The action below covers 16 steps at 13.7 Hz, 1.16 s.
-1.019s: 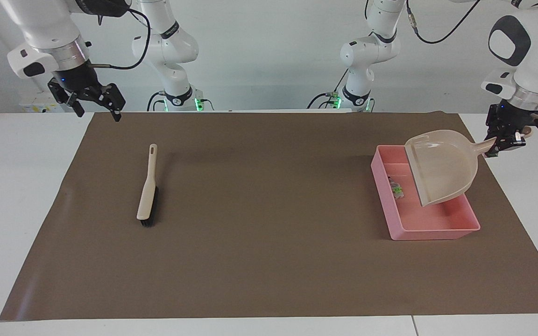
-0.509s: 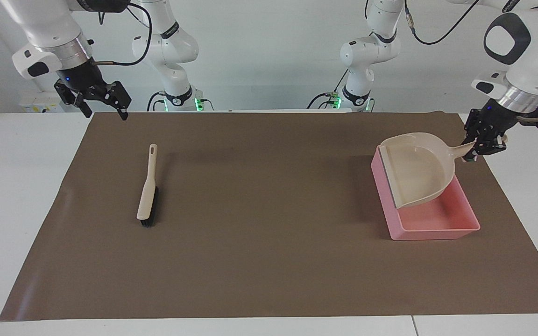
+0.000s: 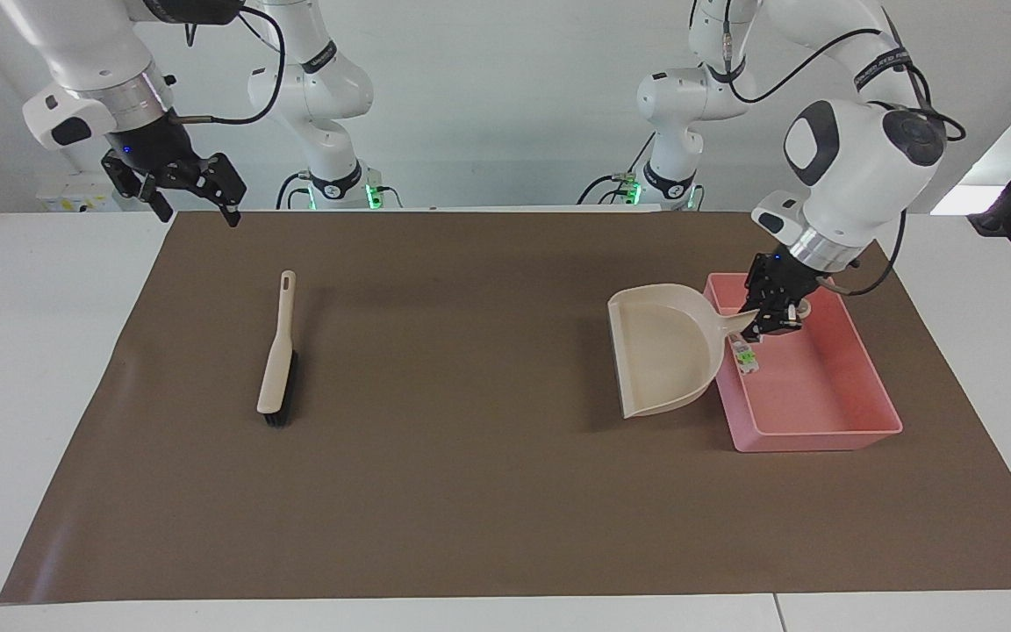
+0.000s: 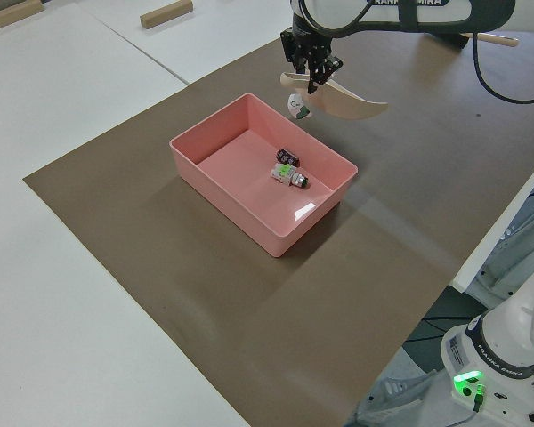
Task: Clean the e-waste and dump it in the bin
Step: 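Lower the dustpan back onto the table beside the bin with the left gripper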
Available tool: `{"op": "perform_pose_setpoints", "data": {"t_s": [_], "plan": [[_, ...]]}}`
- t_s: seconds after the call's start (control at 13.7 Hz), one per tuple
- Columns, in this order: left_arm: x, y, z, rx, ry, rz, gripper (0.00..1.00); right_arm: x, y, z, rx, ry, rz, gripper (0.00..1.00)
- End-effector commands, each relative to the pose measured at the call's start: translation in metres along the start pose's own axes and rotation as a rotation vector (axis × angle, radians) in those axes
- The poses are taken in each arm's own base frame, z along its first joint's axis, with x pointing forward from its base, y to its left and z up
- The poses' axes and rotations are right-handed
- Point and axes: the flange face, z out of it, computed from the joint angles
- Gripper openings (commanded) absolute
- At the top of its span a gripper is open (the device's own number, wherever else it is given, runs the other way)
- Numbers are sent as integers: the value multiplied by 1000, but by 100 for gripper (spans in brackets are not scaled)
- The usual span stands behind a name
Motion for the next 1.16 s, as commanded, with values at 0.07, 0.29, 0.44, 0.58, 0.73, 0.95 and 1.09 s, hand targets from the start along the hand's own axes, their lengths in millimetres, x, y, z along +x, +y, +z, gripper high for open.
{"op": "perform_pose_setpoints", "data": {"t_s": [0.07,0.29,0.44,0.58,0.73,0.95,1.09], "plan": [[7,10,26,-13,36,-58,0,-1,4,1,-3,-7,-9,100],[49,14,45,16,36,-52,0,-3,6,2,-13,-10,-7,100],[70,15,52,21,38,-35,0,-4,6,3,-15,-13,-8,100],[91,20,64,31,39,-20,0,-4,6,4,-15,-14,-8,100],[97,22,77,41,38,-21,0,-4,6,4,-15,-14,-9,100],[112,21,97,54,42,-44,0,-5,6,4,-15,-16,-8,100],[129,28,107,46,42,-33,0,-4,6,4,-15,-14,-10,100]]}}
